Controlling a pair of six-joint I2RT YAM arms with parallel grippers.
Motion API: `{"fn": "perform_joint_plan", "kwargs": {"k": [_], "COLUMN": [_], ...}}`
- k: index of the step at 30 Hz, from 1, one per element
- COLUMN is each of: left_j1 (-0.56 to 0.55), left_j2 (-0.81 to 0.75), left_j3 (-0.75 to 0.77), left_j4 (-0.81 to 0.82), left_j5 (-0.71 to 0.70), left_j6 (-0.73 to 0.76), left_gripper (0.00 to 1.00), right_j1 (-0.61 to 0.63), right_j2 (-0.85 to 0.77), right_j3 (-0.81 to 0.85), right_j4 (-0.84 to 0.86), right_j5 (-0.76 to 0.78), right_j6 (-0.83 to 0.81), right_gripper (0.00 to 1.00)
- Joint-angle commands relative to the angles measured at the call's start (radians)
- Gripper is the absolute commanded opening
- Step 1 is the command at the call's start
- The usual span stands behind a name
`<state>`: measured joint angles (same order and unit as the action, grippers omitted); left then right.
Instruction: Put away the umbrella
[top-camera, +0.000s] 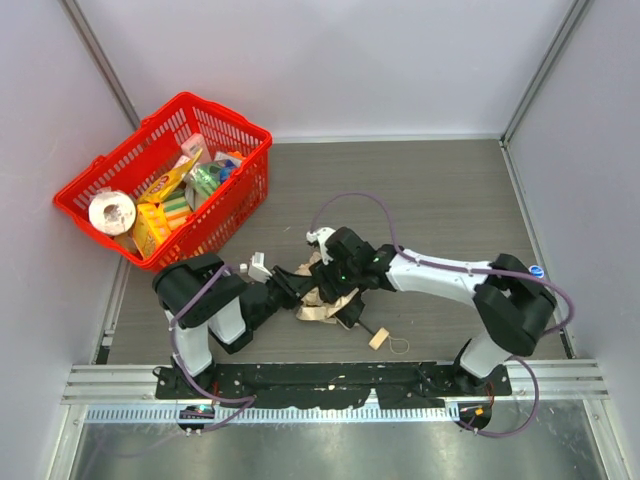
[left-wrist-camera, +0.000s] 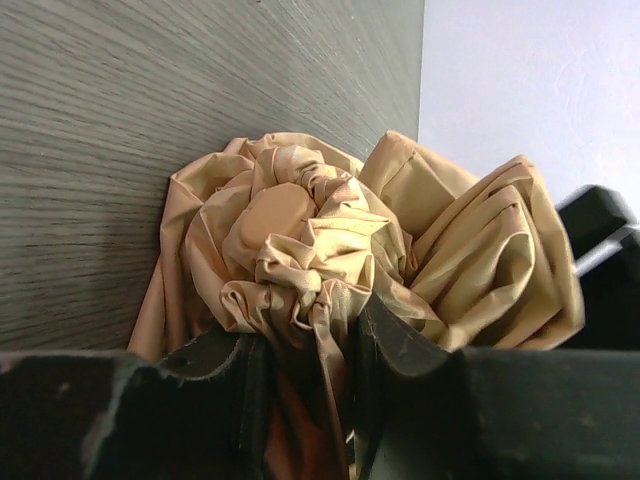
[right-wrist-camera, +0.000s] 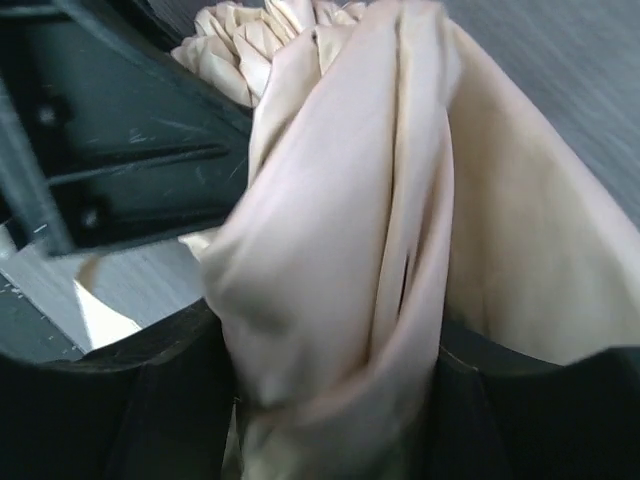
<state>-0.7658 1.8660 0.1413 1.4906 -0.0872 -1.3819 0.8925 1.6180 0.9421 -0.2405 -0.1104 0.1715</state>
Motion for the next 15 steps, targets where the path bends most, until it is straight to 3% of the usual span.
{"fn": "perform_joint_plan", "kwargs": {"k": [1,6,10,15], "left_j1": [-0.003,-0.001,-0.001,-0.001], "left_j2": [0.019,-0.036,-0.096,-0.243], "left_j3": [-0.019,0.007,0.026,0.090], "left_j4": [-0.197,-0.326,-0.421,-0.669], "left_j5": [-0.075,-0.048,-0.045,-0.054], "left_j6": [0.093,0.073,0.073,0.061], "left_gripper": [0.00,0.00,0.00,0.00], "right_j1": [-0.006,-0.006,-0.018,-0.015], "right_j2": [-0.223,-0.325,-0.259,-0.175], "right_j3": [0.119,0.158,0.150,0.043], "right_j4": [-0.190,-0.264,-0.214,-0.043], "right_j5": [0.083,0.077,0.085,0.034], "right_j6": [0.003,-0.047,-0.092,-0.133], "right_gripper": [0.63,0.72,0.73,0.75]}}
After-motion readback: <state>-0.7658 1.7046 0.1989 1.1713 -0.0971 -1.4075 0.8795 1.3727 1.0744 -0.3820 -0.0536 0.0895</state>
